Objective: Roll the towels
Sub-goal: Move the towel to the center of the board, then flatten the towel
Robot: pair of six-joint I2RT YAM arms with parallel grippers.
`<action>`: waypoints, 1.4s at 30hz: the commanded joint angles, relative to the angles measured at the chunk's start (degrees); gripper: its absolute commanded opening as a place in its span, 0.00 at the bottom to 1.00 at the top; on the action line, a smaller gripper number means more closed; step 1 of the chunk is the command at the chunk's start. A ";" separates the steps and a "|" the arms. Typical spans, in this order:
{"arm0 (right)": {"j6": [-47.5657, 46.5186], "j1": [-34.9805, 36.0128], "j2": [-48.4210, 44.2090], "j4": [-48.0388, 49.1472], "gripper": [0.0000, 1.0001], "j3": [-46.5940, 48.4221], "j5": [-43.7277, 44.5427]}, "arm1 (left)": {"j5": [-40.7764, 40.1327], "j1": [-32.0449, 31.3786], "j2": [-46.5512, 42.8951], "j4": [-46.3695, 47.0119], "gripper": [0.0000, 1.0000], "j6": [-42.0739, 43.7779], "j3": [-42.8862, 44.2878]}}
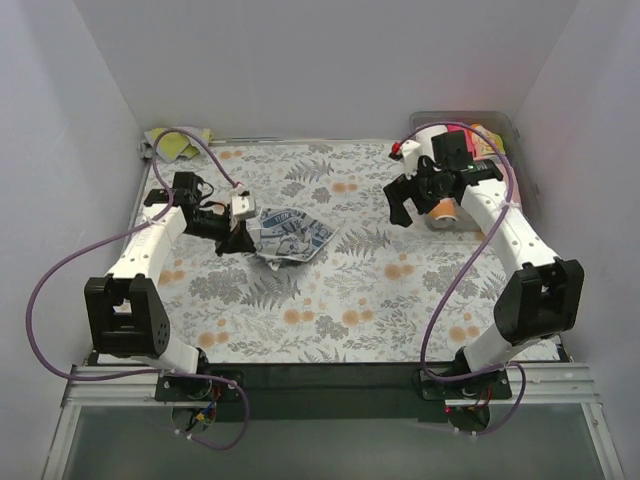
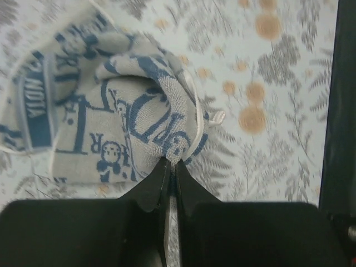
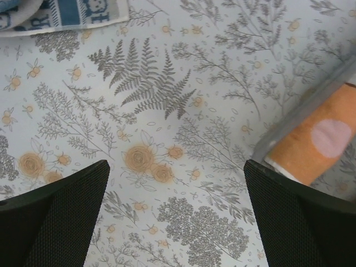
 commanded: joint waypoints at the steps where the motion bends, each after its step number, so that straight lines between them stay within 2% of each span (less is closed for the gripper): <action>1: -0.09 4.07 2.00 1.35 0.94 -1.19 -2.52 | -8.99 0.50 -4.50 -20.61 0.01 27.03 -2.61; 2: 0.17 6.25 2.70 1.62 0.91 -1.10 -2.26 | -11.53 0.50 -4.58 -21.67 0.08 27.83 -4.54; 5: 0.70 10.22 5.95 2.67 0.85 0.91 -1.91 | -14.36 1.03 -5.90 -21.68 0.16 28.01 -6.75; 7: 1.75 11.89 9.29 3.20 0.82 2.76 -1.73 | -16.12 2.26 -7.56 -21.68 0.25 28.80 -7.28; 8: 2.10 12.16 11.91 3.29 0.76 4.07 -1.99 | -16.64 4.44 -8.09 -21.76 0.29 29.15 -7.80; 11: 4.47 12.87 15.88 4.08 0.70 8.56 -2.26 | -17.79 8.49 -8.28 -21.68 0.40 29.24 -7.37; 13: 5.61 13.56 19.31 4.96 0.70 10.85 -2.35 | -15.87 11.47 -6.96 -21.07 0.59 27.15 -5.27; 14: 5.88 13.92 21.49 5.31 0.67 11.46 -2.26 | -15.25 12.01 -5.22 -20.28 0.60 25.74 -4.48; 15: 6.14 14.10 22.47 5.66 0.67 12.08 -2.00 | -15.07 12.10 -4.24 -18.70 0.71 23.20 -3.34; 20: 7.29 16.46 28.01 9.00 0.61 13.75 0.72 | -14.45 12.02 0.25 -4.75 0.69 2.14 -0.60; 26: 7.29 20.42 33.72 11.29 0.57 13.84 5.11 | -14.80 11.84 -0.01 3.01 0.68 -6.43 -2.44; 28: 7.46 21.30 34.61 12.42 0.56 13.75 6.17 | -15.15 11.84 -0.71 3.20 0.68 -6.53 -2.88; 31: 7.46 23.06 36.63 13.31 0.48 13.58 8.46 | -14.63 11.49 -2.47 2.85 0.67 -3.29 -4.81; 34: 7.29 24.38 38.04 13.22 0.19 12.79 8.20 | -17.95 8.96 -6.51 2.23 0.68 1.63 -8.94; 35: 7.29 24.29 38.04 13.05 0.02 12.61 7.07 | -18.84 8.33 -8.78 2.23 0.68 2.60 -9.99; 37: 7.12 23.94 37.52 11.30 0.01 12.96 5.05 | -19.55 7.62 -10.46 1.97 0.69 4.88 -12.46; 42: 11.85 17.36 29.88 9.80 0.01 15.77 -6.64 | -18.32 6.40 -12.76 0.30 0.71 8.06 -13.96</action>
